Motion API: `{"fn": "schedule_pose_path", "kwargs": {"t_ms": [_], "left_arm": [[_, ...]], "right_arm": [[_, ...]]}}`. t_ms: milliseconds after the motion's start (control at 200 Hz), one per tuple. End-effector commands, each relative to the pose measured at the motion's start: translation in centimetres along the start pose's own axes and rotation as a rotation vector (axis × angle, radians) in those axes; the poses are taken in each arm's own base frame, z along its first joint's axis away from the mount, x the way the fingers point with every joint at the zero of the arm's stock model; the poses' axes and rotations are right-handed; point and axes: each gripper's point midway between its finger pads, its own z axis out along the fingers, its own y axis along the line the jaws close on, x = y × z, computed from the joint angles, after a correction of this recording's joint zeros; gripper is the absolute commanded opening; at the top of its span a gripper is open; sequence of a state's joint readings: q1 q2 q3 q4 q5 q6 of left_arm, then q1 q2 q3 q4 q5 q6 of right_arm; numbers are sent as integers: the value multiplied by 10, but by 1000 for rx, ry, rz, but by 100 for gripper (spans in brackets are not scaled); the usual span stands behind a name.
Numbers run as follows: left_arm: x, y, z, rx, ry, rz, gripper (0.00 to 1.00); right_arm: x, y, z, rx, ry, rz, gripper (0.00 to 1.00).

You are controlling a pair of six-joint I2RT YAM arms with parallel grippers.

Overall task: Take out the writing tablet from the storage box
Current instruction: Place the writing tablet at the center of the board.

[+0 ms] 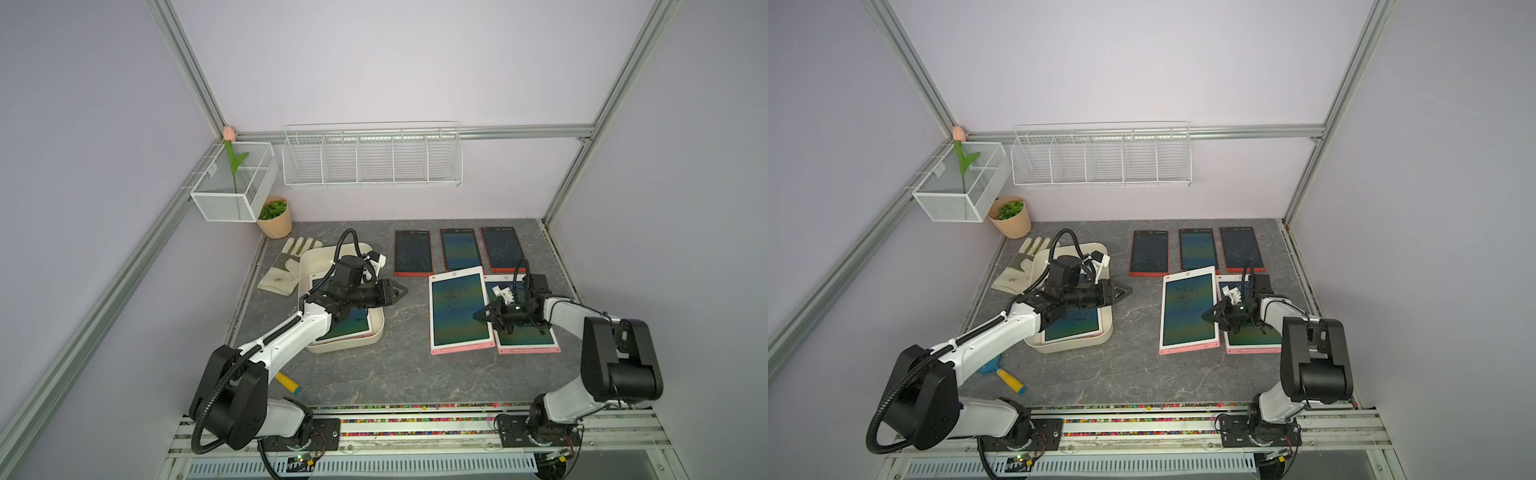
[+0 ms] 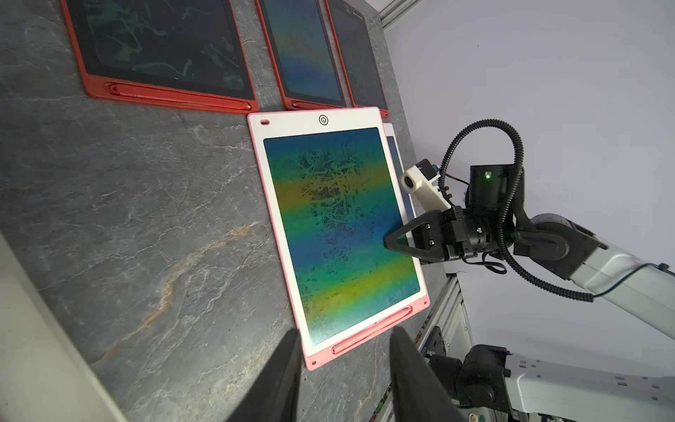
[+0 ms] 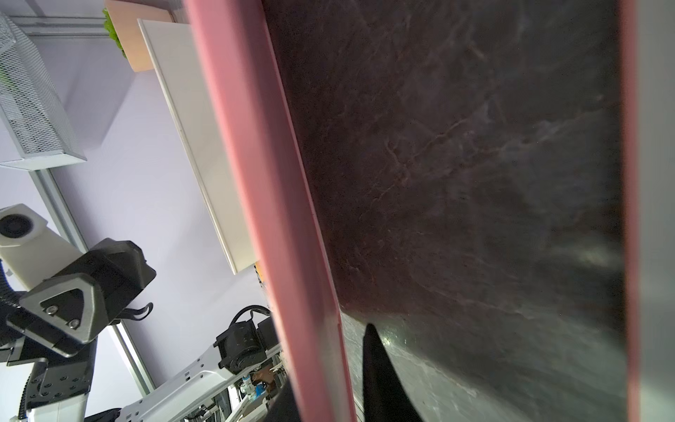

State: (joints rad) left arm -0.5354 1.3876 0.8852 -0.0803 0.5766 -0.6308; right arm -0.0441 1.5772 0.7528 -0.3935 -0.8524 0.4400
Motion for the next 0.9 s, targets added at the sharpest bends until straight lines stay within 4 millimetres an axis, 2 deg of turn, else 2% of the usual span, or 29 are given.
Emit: {"fn": "schedule_pose_path", "kwargs": {"t_ms": [0, 140, 585, 720, 895], "left_arm": [[-1, -2, -4, 12, -8, 19, 41], [1, -1, -4, 13, -3, 17, 41], [7, 3, -6, 5, 6, 9, 41], [9, 5, -5, 4, 8, 3, 41], [12, 9, -3, -1, 14, -5, 41]], "right_arm": [[4, -18, 5, 61, 10, 22, 25], [3, -25, 6, 89, 12, 33, 29], [-5, -47, 7, 195, 18, 63, 32], [-6, -53, 7, 218, 24, 74, 43], [-6, -56, 11, 216, 34, 81, 50]]}}
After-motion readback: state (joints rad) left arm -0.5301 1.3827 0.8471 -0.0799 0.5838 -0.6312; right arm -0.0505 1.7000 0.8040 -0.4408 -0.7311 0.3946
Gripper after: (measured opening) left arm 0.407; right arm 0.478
